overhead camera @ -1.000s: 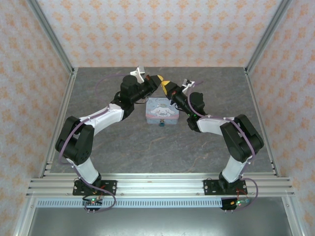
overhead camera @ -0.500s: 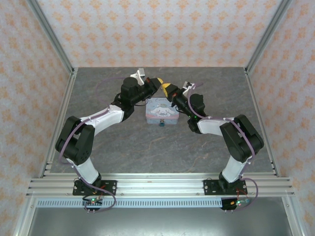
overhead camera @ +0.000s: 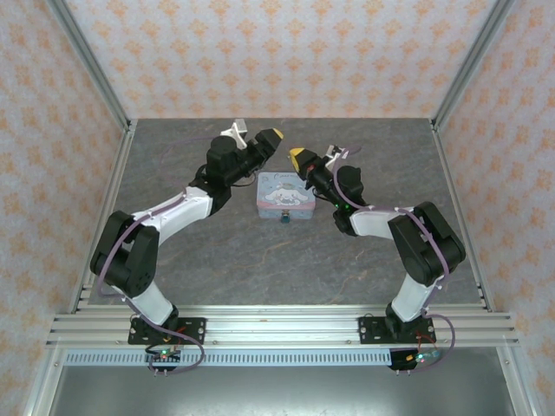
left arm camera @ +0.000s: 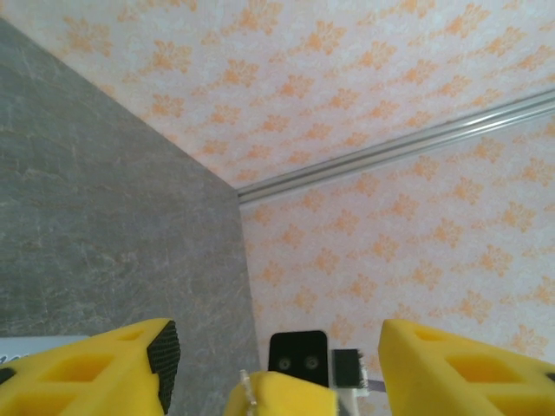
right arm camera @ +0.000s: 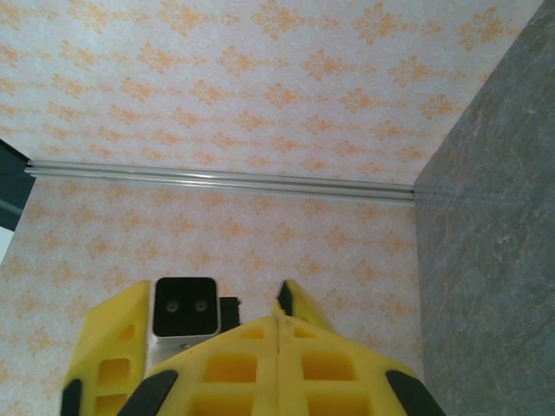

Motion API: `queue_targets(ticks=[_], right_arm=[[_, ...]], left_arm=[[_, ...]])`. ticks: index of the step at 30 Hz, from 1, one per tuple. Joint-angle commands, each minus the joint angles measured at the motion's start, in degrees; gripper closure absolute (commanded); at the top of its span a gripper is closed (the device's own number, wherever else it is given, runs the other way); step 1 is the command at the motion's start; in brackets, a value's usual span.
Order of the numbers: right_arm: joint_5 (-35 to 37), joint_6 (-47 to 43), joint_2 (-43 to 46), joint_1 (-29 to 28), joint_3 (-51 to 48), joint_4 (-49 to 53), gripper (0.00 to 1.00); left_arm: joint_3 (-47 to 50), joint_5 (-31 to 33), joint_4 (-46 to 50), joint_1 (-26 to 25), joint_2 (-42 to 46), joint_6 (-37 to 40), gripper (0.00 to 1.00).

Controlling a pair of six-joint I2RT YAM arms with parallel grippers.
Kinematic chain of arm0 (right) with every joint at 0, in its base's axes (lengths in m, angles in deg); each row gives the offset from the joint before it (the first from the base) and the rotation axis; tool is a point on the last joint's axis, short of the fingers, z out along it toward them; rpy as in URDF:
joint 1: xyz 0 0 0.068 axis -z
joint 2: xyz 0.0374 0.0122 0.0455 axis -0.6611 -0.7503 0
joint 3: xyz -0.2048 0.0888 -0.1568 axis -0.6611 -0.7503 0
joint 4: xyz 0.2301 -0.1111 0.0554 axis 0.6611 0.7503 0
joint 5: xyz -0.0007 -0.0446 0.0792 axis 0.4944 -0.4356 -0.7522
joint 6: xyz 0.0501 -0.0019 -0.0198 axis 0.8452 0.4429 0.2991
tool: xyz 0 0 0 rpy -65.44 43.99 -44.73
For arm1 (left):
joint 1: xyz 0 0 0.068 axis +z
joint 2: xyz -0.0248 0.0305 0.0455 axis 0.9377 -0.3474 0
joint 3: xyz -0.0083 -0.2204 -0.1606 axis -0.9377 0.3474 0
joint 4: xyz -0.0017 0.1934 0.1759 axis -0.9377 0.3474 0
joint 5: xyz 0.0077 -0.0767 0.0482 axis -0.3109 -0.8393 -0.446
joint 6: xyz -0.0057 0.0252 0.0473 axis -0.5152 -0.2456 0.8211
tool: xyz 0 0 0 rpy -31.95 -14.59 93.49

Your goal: Unlock a padlock with a key

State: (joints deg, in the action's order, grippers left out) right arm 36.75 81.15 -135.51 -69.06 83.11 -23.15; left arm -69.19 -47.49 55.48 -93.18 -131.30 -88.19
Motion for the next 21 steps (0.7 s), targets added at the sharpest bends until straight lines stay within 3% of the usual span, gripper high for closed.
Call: queue_targets(ticks=[1,12,21], right_arm=[[-1.3,-0.5,2.3,0.3,-1.3,-1.2,1.00],[-3.2,-1.3,3.2,0.3,-2.0,0.0,1.00],[-3.6,-1.1,2.8,0.2,-1.9,0.5,1.00]], left_arm=[[0.1,1.8,2.1,1.2,2.4,1.1,0.36],[-1.9,-6.1,7.9,0.8,-0.6,3.0,0.46],[-1.6,-7.1,6.1,-1.1,-2.4,2.3,0.58]])
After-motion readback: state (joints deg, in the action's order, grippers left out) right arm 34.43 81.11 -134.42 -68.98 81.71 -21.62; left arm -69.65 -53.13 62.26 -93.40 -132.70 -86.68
